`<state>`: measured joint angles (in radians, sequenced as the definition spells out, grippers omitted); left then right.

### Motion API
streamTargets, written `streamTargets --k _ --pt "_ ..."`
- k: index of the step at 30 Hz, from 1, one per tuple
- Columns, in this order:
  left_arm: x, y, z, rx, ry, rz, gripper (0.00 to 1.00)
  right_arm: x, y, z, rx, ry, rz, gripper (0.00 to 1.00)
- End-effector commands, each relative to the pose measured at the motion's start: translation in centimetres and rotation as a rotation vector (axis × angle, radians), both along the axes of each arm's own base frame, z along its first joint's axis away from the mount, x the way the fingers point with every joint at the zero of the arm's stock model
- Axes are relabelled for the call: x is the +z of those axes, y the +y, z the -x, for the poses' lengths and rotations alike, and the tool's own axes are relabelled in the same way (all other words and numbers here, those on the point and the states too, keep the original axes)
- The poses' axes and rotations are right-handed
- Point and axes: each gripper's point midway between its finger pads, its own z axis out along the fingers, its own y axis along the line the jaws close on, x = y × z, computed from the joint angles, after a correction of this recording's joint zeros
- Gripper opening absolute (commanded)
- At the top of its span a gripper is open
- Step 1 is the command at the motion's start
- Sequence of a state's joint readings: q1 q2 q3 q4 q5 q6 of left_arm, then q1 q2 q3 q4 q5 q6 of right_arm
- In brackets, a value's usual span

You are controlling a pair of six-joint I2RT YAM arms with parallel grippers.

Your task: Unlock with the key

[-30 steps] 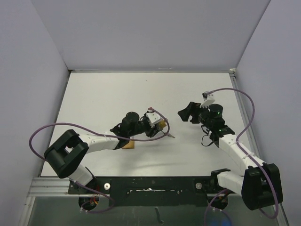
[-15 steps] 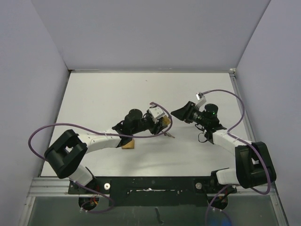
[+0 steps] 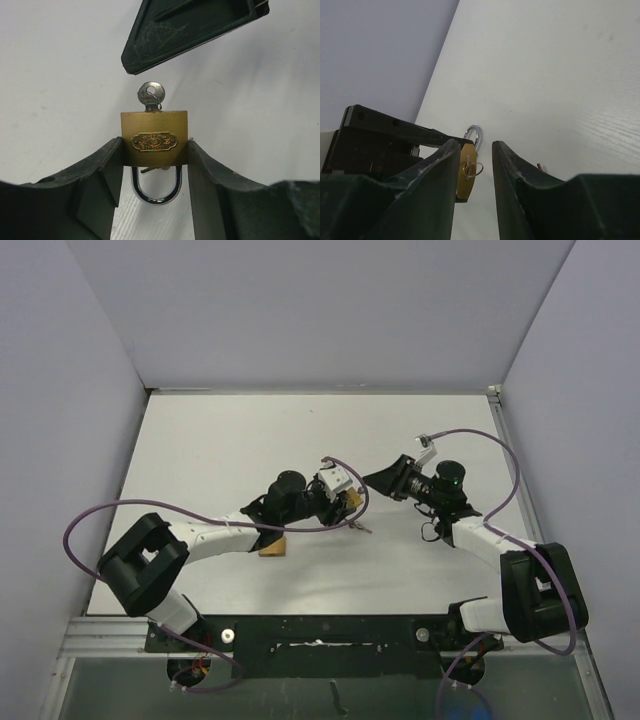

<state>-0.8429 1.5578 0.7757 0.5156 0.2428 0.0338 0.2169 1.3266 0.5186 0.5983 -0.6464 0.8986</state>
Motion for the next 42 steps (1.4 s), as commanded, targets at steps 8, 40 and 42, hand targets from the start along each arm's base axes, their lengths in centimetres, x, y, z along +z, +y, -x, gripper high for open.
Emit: streamTargets --k 8,40,42 --pt "5.0 -2.3 -1.8 -0.001 -0.09 0.11 0.0 1.4 1.5 0.9 0.07 -0.08 -0.02 0.29" --pt "3.4 -2.2 -3.4 0.093 -0.15 0.008 0.0 0.5 2.8 0.0 0.048 0.024 0.012 0.0" --pt "3.1 -2.2 -3.8 0.122 -0.158 -0.01 0.0 0.6 3.1 -0.1 0.036 0.037 0.029 0.0"
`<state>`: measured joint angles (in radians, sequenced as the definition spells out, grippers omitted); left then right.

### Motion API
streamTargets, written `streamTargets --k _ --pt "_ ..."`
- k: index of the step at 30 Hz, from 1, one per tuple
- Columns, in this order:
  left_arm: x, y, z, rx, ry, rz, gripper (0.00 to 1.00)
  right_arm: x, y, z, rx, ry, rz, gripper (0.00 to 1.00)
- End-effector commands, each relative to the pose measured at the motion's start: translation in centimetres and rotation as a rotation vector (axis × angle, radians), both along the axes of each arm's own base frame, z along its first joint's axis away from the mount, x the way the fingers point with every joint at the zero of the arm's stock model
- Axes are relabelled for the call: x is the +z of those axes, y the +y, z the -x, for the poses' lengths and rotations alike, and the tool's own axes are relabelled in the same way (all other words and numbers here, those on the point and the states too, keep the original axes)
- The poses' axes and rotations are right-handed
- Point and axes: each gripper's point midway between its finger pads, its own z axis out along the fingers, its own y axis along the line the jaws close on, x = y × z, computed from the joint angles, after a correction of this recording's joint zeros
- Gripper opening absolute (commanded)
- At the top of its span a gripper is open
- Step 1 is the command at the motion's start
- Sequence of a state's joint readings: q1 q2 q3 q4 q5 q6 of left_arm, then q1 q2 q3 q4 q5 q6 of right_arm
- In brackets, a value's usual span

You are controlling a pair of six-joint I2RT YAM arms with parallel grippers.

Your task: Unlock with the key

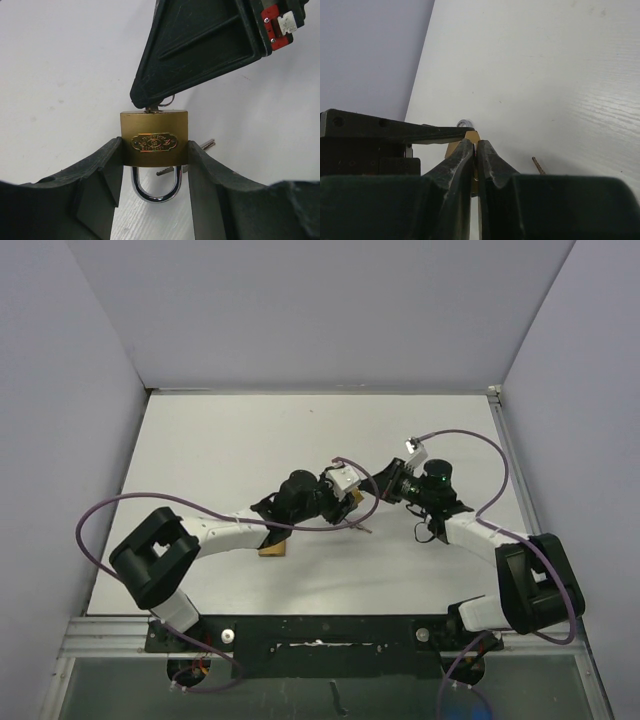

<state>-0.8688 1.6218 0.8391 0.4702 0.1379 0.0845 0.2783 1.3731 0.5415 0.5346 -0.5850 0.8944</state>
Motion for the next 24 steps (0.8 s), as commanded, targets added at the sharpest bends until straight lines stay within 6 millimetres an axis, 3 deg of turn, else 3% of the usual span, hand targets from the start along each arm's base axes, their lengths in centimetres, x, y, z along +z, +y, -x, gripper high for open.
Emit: streamTargets --k 1,17,24 --pt "4.3 -1.6 -2.4 0.071 -0.134 0.058 0.0 2.7 1.7 -0.5 0.019 -0.029 0.002 0.0" --pt "4.2 -1.3 -3.6 0.259 -0.162 -0.038 0.0 1.5 1.8 -0.5 -0.129 0.194 0.145 0.0" --pt "3.8 -1.3 -3.5 0.279 -0.142 -0.051 0.0 2.0 1.8 -0.3 -0.144 0.198 0.146 0.0"
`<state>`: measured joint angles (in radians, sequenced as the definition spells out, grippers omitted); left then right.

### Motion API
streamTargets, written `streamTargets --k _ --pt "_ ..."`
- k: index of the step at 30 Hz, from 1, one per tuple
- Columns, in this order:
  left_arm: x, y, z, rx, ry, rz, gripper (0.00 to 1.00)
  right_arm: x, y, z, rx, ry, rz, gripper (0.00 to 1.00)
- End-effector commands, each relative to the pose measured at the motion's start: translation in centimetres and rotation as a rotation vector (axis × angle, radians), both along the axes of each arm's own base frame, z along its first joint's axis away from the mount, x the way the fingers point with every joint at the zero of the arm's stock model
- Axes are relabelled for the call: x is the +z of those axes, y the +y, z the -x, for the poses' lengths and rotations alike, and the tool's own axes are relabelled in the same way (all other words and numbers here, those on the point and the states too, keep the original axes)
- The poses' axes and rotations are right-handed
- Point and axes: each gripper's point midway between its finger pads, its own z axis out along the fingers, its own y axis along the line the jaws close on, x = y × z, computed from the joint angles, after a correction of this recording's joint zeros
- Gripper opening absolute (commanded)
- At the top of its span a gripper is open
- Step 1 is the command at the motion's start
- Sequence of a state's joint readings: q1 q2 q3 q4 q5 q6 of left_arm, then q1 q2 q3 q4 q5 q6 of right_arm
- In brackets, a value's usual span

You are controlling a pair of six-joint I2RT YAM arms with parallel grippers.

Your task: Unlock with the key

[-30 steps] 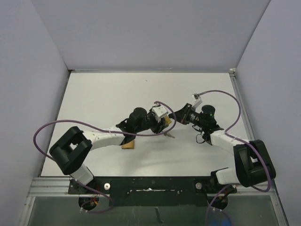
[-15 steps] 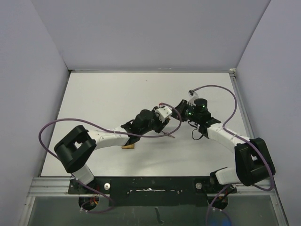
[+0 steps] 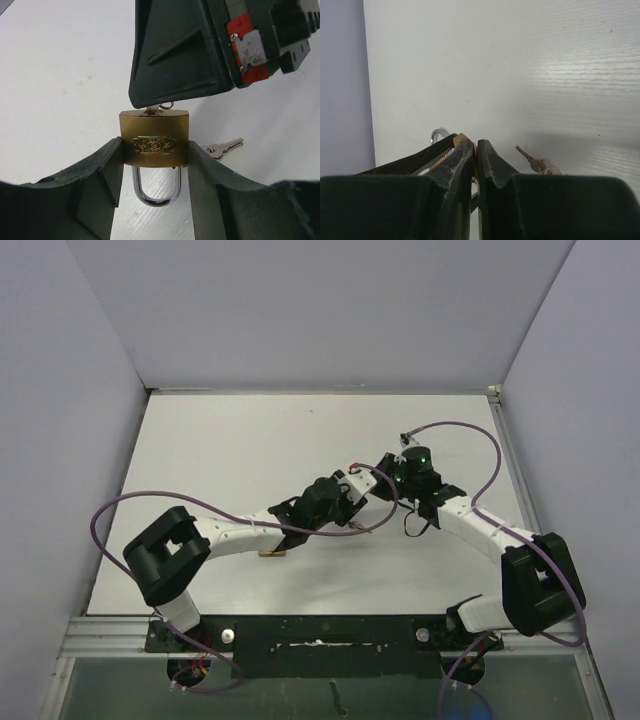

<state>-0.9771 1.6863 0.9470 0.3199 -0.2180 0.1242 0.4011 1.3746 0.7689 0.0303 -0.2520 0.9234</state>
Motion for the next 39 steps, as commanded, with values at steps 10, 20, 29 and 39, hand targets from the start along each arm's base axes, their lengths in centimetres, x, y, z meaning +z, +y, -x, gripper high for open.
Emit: streamTargets --k 10,20,29,39 --pt "3.2 -0.9 -2.7 0.1 -0.019 0.093 0.0 8.0 -1.3 -1.5 -0.046 -0.218 -0.185 0.67" --pt "3.9 2.4 -5.3 0.263 0.117 0.128 0.0 5.9 -9.1 -2.7 -0.165 -0.166 -0.059 0.79" --pt "7.2 3.7 -7.7 0.423 0.16 0.221 0.0 3.1 -7.0 -1.5 0.005 -0.249 -0.009 0.84" --pt "8.6 1.9 -8.3 0.468 0.26 0.358 0.0 3.7 -1.9 -0.9 0.152 -0.406 -0.01 0.92"
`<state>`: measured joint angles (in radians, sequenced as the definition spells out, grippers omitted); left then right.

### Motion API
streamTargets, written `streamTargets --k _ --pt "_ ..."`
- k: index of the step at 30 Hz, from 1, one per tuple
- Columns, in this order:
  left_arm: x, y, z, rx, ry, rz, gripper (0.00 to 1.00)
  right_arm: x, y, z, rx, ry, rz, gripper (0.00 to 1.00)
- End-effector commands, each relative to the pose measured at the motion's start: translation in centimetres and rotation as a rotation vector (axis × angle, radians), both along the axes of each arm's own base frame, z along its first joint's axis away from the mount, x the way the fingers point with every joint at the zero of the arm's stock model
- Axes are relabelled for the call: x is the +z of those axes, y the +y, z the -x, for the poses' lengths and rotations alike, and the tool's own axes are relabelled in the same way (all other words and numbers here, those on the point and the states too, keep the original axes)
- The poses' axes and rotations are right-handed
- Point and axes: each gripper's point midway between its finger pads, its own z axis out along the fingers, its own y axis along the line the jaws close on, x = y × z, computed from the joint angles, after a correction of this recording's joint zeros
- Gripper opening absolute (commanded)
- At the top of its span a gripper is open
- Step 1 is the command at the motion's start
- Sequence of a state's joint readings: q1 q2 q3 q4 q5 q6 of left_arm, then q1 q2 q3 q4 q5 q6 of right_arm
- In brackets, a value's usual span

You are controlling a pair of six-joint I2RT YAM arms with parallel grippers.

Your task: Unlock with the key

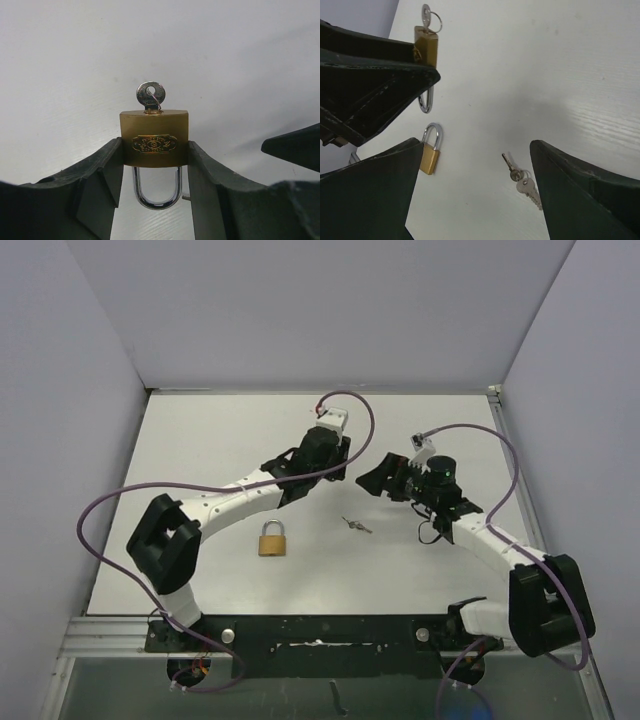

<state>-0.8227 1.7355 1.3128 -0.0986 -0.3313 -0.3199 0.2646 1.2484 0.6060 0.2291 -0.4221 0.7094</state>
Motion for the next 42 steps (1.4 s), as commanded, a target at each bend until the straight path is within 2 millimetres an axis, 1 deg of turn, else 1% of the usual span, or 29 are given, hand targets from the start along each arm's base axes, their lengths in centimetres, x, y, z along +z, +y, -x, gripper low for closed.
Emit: streamTargets --k 1,5,9,18,25,35,42 --pt "3.0 -1.5 -1.1 0.044 0.0 0.141 0.0 2.1 1.9 -1.5 0.056 -0.154 -0.045 0.93" --pt "3.0 -1.9 -1.0 0.048 0.039 0.197 0.0 1.4 2.8 -1.7 0.067 -0.188 -0.102 0.98" --pt "3.3 -2.2 -0.9 0.045 0.064 0.243 0.0 1.1 3.6 -1.9 0.088 -0.21 -0.162 1.0" --pt "3.4 -2.5 -1.0 0.046 0.078 0.262 0.0 1.0 4.9 -2.1 0.126 -0.228 -0.254 0.98" --pt "3.6 -3.1 -0.9 0.034 0.085 0.284 0.0 0.4 5.2 -2.5 0.125 -0.205 -0.264 0.98" --pt "5.2 -3.1 0.0 0.008 0.079 0.339 0.0 -1.1 5.1 -3.3 0.094 -0.165 -0.26 0.98" --pt "7.5 -2.7 0.4 0.003 0.046 0.381 0.0 -2.2 5.2 -3.6 0.088 -0.143 -0.271 0.98"
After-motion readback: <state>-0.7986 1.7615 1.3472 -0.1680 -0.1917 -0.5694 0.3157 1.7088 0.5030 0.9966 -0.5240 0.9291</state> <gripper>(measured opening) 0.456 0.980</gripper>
